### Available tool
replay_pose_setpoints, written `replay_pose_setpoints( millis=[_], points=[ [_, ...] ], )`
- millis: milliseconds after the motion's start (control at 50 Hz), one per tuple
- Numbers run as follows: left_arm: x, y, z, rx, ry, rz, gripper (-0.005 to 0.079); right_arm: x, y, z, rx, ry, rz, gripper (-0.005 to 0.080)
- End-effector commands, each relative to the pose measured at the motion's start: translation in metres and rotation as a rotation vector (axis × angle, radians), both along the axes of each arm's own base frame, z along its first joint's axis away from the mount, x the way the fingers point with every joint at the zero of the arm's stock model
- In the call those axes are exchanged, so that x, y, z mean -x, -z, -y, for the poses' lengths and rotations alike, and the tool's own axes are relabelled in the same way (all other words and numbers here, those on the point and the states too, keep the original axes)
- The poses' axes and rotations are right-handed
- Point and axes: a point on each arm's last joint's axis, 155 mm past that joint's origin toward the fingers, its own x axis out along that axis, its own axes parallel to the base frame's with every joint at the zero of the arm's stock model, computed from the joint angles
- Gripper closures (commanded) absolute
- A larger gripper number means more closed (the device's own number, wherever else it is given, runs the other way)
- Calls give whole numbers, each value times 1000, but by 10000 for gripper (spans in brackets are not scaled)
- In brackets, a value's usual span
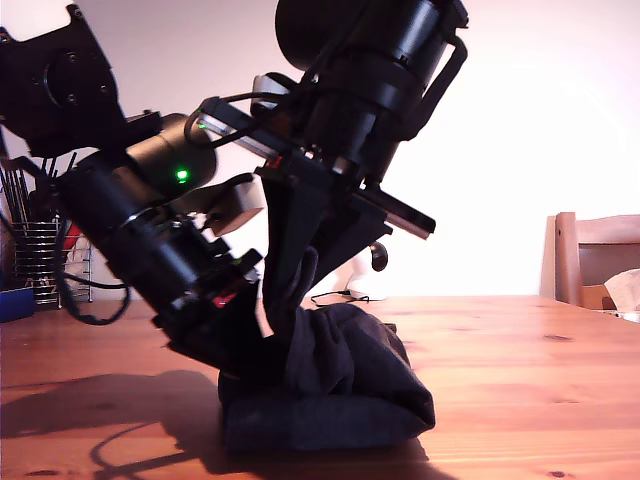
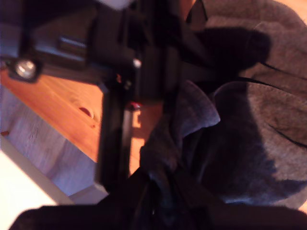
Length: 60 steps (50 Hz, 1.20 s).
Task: Fold the underwear in front of you. After folding it, place it to the right side.
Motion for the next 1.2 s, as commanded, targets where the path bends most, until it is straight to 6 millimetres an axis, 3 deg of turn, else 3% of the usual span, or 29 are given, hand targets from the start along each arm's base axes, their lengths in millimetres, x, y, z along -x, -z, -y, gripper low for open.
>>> replay_pose_setpoints(
  millis=[0,240,520,580,780,920,1180],
  points=[
    [-1,-1,-7,7,-16,-13,766,3,17,-3,26,-5,-34,760],
    [-4,-21,-22,31,-61,-43,766,2,22,-6,22,-9,-34,759],
    [-5,-24,-66,-9,-180,-131,766,-4,18,-13,-8,5,-14,753],
    [-6,-22,-75,-15,-203,-147,766,-4,18,-14,-13,3,-16,731],
    [-11,-21,-91,-19,-250,-167,766,5,13,-24,-69,-25,-58,527],
    [-10,-20,-92,-20,-252,-170,766,8,6,-34,-129,-33,-83,499],
    [-10,-21,-90,-11,-248,-169,766,10,0,-35,-167,-29,-132,451]
  ],
)
